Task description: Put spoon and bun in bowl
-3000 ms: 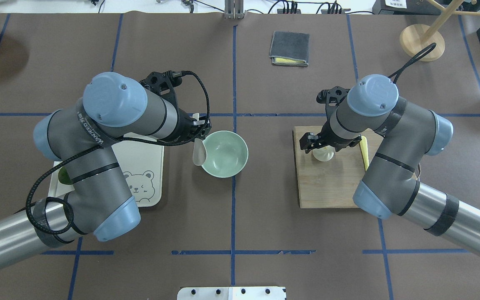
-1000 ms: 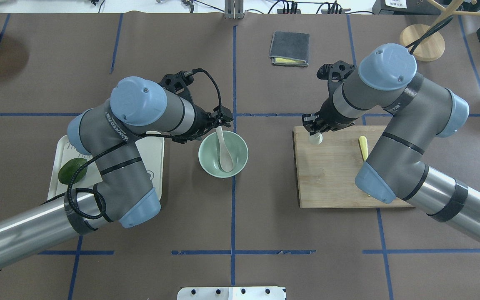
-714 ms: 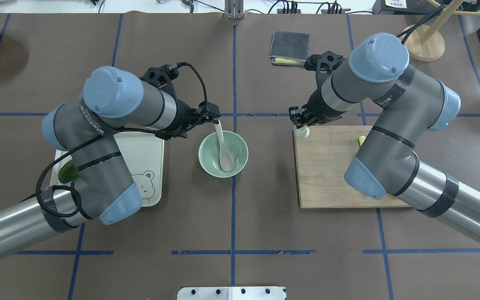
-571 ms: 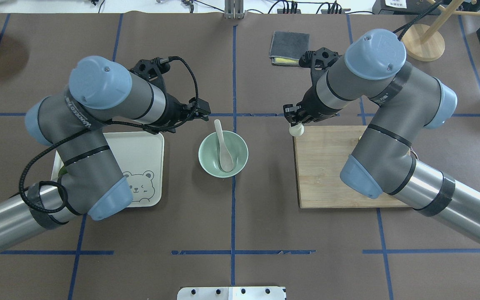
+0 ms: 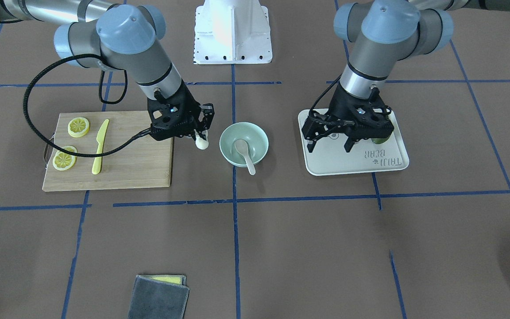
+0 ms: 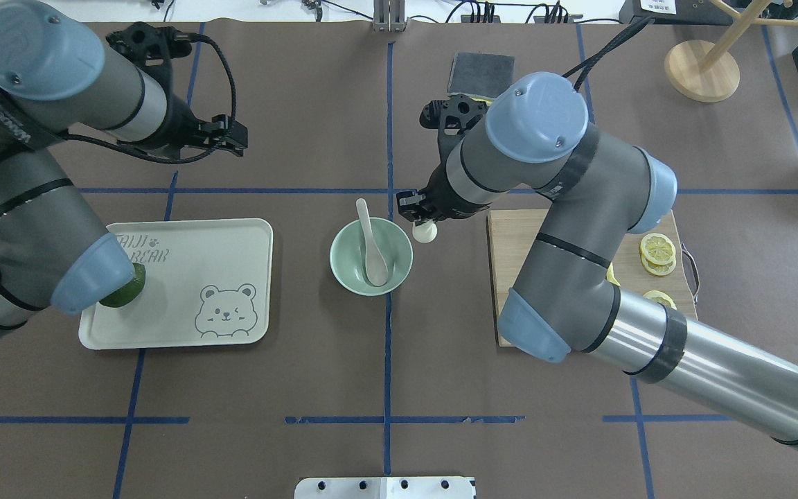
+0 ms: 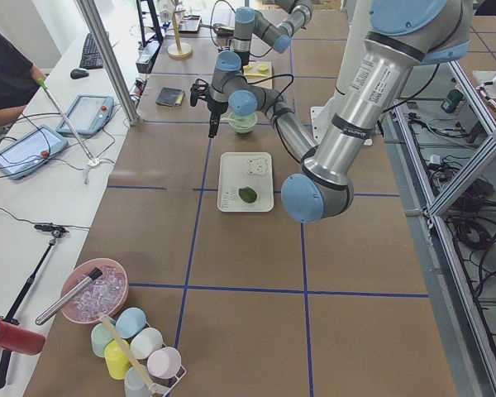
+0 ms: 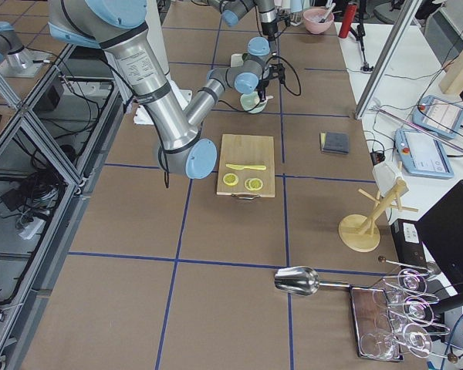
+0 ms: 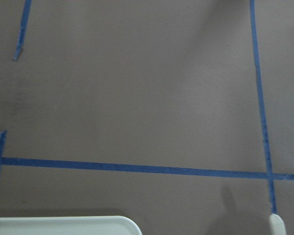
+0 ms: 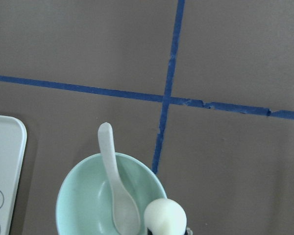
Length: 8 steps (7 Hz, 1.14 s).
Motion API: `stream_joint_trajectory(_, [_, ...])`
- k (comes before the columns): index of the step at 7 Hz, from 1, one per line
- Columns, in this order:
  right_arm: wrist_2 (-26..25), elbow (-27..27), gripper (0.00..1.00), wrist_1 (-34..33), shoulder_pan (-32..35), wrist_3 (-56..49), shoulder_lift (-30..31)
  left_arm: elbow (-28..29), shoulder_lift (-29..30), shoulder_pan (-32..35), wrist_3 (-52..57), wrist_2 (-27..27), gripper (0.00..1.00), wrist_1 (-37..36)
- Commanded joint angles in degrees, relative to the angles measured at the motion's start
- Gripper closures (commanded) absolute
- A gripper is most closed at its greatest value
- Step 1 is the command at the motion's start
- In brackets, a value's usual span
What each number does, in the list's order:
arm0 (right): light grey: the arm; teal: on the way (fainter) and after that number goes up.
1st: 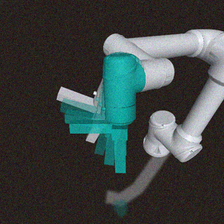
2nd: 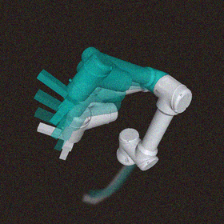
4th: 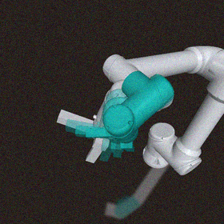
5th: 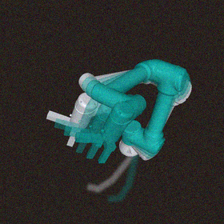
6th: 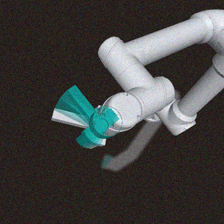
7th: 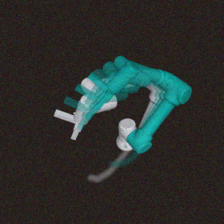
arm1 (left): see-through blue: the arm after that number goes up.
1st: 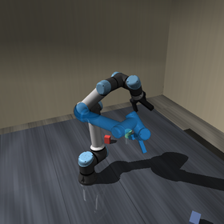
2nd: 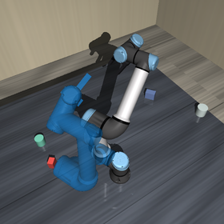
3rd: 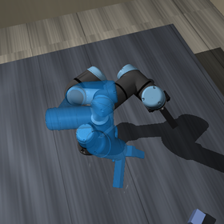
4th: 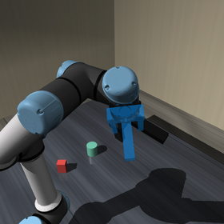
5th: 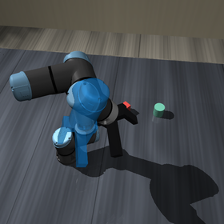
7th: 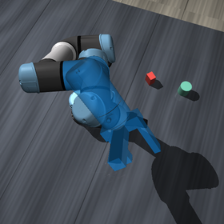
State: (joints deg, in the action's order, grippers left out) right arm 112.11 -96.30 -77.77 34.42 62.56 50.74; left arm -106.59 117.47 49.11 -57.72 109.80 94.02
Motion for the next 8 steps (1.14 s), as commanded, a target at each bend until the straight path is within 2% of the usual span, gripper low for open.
stream_joint_trajectory(1, [-5.1,5.8,1.00,0.2,-3.7,3.7,-6.2,-2.8,-3.6,7.5,12.1,0.0,0.00,-5.6])
stream_joint_trajectory(3, [-7.0,7.6,1.00,0.4,-5.3,3.7,-7.2,-3.8,-9.1,14.2,25.6,0.0,0.00,-5.7])
stream_joint_trajectory(4, [-7.0,7.6,0.66,0.4,-5.3,3.7,-7.2,-3.5,-10.3,16.1,30.2,0.1,0.00,-5.6])
stream_joint_trajectory(5, [-7.1,7.6,0.01,0.3,-5.2,3.4,-7.2,-3.5,-12.1,18.3,34.0,0.1,0.00,-5.6])
stream_joint_trajectory(6, [-7.1,7.6,0.00,0.4,-5.3,3.7,-7.2,-3.4,-13.7,20.7,38.6,0.2,0.00,-5.6])
stream_joint_trajectory(8, [-7.1,7.5,0.00,0.2,-5.3,3.7,-7.3,-3.1,-18.1,27.8,49.8,5.0,0.00,-5.6])
